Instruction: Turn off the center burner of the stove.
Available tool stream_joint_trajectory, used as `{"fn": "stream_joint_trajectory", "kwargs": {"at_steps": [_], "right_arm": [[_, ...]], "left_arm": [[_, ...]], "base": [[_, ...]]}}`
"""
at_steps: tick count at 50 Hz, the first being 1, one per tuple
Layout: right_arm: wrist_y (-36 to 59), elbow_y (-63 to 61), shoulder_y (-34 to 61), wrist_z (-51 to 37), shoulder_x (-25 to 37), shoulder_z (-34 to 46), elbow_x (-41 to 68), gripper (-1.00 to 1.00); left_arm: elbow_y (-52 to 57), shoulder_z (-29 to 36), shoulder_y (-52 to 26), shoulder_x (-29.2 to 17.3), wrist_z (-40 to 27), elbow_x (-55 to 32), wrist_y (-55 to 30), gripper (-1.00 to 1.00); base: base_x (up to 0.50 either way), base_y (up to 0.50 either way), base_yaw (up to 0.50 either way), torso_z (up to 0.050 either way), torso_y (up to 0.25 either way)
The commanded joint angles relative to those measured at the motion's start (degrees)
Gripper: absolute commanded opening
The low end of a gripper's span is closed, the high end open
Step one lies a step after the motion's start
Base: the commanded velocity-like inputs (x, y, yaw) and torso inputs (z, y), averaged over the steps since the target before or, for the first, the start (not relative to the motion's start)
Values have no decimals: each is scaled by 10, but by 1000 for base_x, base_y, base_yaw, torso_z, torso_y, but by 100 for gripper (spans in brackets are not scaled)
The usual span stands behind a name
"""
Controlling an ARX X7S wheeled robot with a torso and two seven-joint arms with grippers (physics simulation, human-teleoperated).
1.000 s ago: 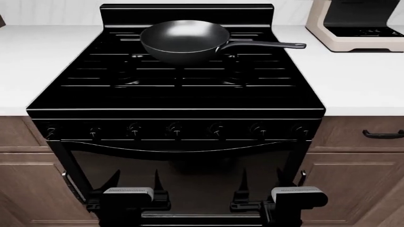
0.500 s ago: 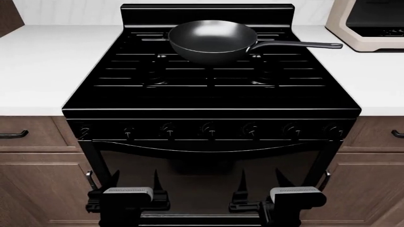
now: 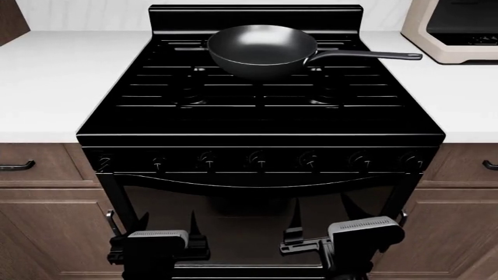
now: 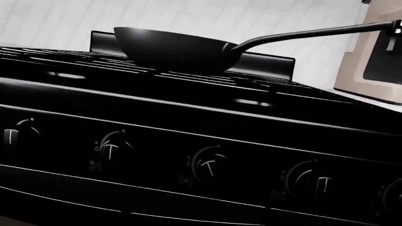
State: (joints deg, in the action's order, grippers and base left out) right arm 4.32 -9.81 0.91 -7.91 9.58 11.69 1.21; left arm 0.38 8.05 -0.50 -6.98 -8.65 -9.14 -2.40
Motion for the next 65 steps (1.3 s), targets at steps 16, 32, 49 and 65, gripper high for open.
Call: {"fn": "stream_joint_trajectory", "kwargs": {"at_steps": [16,32,49,65], "right_arm": [[133,-145,53,25,34,-4,16,100],[216,-142,112,45,57,26,4,100],[248,-105,149,44,62,33,-2,100],[273,-60,167,42,65,42,-7,100]], "left_arm": [[-5,14,-4,-10,-8,-19,-22,100],[-3,22,-4,-16,-11,-26,-22,100],[-5,27,-6,-20,-17,-32,-22,100],[-8,31,-9,-24,-23,-39,-22,100]], "base": [[0,0,0,0,0],[0,0,0,0,0],[0,0,0,0,0],[0,0,0,0,0]]}}
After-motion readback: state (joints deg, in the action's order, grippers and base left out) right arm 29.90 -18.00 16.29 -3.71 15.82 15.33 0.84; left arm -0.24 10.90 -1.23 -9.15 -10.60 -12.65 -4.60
